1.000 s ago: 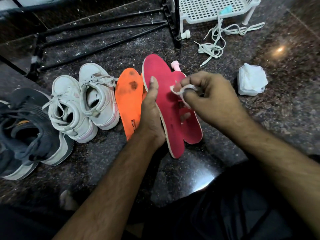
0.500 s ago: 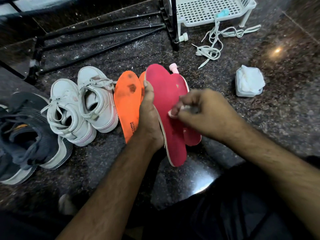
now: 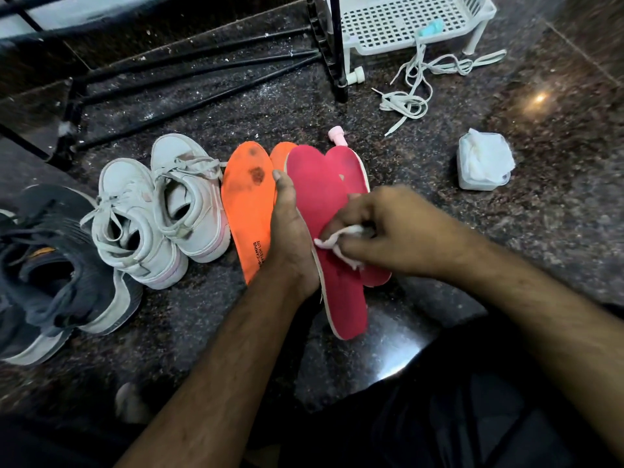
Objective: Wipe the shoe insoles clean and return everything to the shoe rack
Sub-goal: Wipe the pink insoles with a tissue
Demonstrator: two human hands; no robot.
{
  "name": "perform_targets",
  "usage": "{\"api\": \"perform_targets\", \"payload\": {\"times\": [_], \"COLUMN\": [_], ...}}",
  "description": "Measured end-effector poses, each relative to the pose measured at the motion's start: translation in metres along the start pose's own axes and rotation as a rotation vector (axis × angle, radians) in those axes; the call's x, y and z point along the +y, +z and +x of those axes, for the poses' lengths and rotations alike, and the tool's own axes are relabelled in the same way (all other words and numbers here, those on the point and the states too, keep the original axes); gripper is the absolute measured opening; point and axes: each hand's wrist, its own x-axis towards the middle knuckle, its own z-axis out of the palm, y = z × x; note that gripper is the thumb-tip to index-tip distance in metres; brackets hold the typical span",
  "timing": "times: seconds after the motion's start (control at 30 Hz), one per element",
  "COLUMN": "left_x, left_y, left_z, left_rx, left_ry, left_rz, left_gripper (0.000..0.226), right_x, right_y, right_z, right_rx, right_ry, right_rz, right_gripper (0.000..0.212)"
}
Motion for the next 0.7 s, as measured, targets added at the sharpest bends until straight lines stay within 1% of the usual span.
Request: {"api": "perform_targets", "payload": {"times": [0.03, 0.07, 0.1, 0.13, 0.17, 0.2, 0.23, 0.27, 0.3, 0.33, 0.4, 0.43, 0.47, 0.5, 0.53, 0.57, 0.6, 0.63, 0.67, 0.7], "left_x": [-0.005, -0.001, 0.009, 0.006, 0.002, -0.006, -0.014, -0.017, -0.01, -0.011, -0.008, -0.005, -0.005, -0.006, -0.005, -0.006, -0.014, -0.012, -0.006, -0.008], "left_y": [-0.011, -0.017, -0.022, -0.01, 0.011, 0.033, 0.034, 0.043, 0.034, 0.029, 0.009, 0.003, 0.003, 0.01, 0.019, 0.028, 0.04, 0.036, 0.042, 0.04], "left_z": [0.009, 0.015, 0.011, -0.009, -0.024, -0.049, -0.046, -0.066, -0.049, -0.034, -0.002, 0.008, 0.003, -0.006, -0.021, -0.028, -0.051, -0.037, -0.046, -0.042], "left_rx": [-0.172, -0.131, -0.064, -0.001, -0.215, -0.384, -0.345, -0.313, -0.242, -0.151, -0.028, 0.015, 0.041, -0.008, -0.115, -0.155, -0.21, -0.163, -0.22, -0.247], "left_ry": [-0.12, -0.014, 0.029, 0.1, 0.019, -0.097, -0.114, -0.151, -0.145, -0.159, -0.18, -0.068, -0.074, -0.145, -0.155, -0.237, -0.261, -0.242, -0.24, -0.271], "left_rz": [0.01, 0.216, 0.331, 0.604, 0.586, 0.385, 0.327, 0.321, 0.303, 0.221, 0.201, 0.274, 0.218, 0.214, 0.211, 0.12, 0.151, 0.18, 0.139, 0.169], "left_gripper": [0.08, 0.081, 0.089, 0.092, 0.09, 0.085, 0.083, 0.081, 0.079, 0.078, 0.085, 0.09, 0.088, 0.086, 0.086, 0.089, 0.091, 0.091, 0.089, 0.087], "right_x": [0.004, 0.009, 0.013, 0.016, 0.018, 0.02, 0.021, 0.02, 0.017, 0.014, 0.008, 0.007, 0.009, 0.012, 0.016, 0.021, 0.025, 0.026, 0.026, 0.024], "right_y": [-0.003, -0.006, -0.007, -0.008, -0.008, -0.006, -0.002, 0.003, 0.009, 0.014, 0.017, 0.014, 0.008, 0.003, -0.002, -0.007, -0.01, -0.012, -0.013, -0.014], "right_z": [0.001, 0.003, 0.007, 0.01, 0.014, 0.018, 0.02, 0.023, 0.024, 0.024, 0.022, 0.02, 0.017, 0.014, 0.011, 0.009, 0.007, 0.007, 0.007, 0.007], "right_rx": [0.092, 0.222, 0.361, 0.473, 0.539, 0.555, 0.533, 0.484, 0.423, 0.356, 0.212, 0.135, 0.06, -0.002, -0.041, -0.053, -0.044, -0.022, 0.005, 0.04], "right_ry": [0.037, 0.076, 0.099, 0.105, 0.104, 0.096, 0.075, 0.043, -0.009, -0.069, -0.17, -0.197, -0.221, -0.244, -0.26, -0.263, -0.249, -0.223, -0.198, -0.183], "right_rz": [0.057, 0.086, 0.065, -0.003, -0.089, -0.162, -0.201, -0.215, -0.227, -0.242, -0.261, -0.236, -0.213, -0.219, -0.253, -0.303, -0.355, -0.401, -0.444, -0.487], "right_gripper": [0.017, 0.016, 0.016, 0.018, 0.021, 0.025, 0.028, 0.03, 0.03, 0.03, 0.031, 0.032, 0.032, 0.031, 0.03, 0.029, 0.028, 0.029, 0.032, 0.032]}}
